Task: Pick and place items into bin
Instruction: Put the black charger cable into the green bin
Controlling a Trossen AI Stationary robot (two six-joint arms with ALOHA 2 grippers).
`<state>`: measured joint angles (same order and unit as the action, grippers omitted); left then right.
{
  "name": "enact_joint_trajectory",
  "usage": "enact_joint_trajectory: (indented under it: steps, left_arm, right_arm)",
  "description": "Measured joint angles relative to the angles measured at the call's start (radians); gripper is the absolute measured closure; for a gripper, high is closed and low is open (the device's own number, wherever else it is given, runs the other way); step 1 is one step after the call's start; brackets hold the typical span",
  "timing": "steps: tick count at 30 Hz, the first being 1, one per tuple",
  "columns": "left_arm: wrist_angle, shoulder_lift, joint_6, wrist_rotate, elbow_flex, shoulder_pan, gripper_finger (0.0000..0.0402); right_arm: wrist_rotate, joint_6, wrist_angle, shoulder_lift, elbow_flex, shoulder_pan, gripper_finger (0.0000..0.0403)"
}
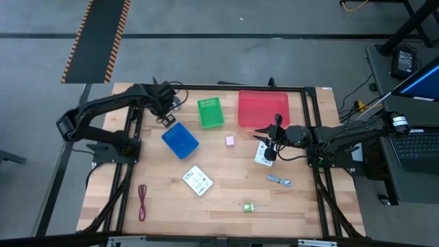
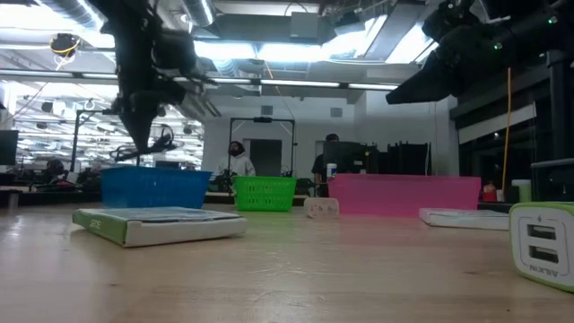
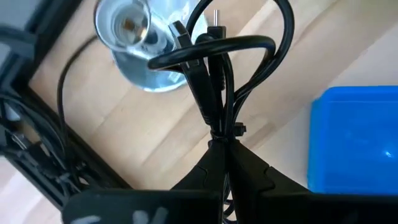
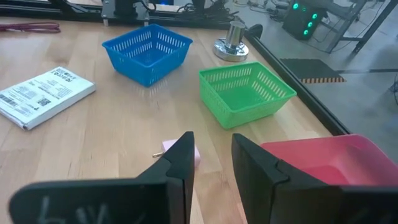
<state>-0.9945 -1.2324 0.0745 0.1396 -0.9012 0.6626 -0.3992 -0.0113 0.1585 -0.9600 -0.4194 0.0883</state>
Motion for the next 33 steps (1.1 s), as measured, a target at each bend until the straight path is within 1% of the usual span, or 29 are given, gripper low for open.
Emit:
enact_joint_trajectory:
  steps: [5, 9, 15, 24, 26, 30, 33]
  left_arm:
    - [0.045, 0.063, -0.008, -0.003, 0.000, -0.029, 0.0398]
    - [0.090, 0.086, -0.016, -0.005, 0.000, -0.064, 0.0398]
    - [0.145, 0.084, -0.079, -0.057, 0.000, -0.116, 0.0398]
    - [0.298, 0.081, -0.188, -0.057, 0.000, -0.187, 0.0398]
    - [0.354, 0.072, -0.215, -0.060, 0.000, -0.196, 0.0398]
    - [0.483, 0.027, -0.308, -0.116, 0.000, -0.202, 0.0398]
    - [0.538, -0.032, -0.372, -0.101, -0.001, -0.200, 0.0398]
  right_arm:
    - [0.000, -0.017, 0.021, 0.000, 0.000, 0.000, 0.0314]
    - [0.000, -0.023, 0.038, 0.000, 0.000, 0.000, 0.0314]
    - [0.000, -0.023, 0.042, 0.000, 0.000, 0.000, 0.0314]
    - [0.000, -0.024, 0.055, 0.000, 0.000, 0.000, 0.0314]
    - [0.000, -0.024, 0.060, 0.000, 0.000, 0.000, 0.0314]
    - [0.000, -0.048, 0.074, 0.000, 0.000, 0.000, 0.0314]
    - [0.000, -0.048, 0.089, 0.000, 0.000, 0.000, 0.0314]
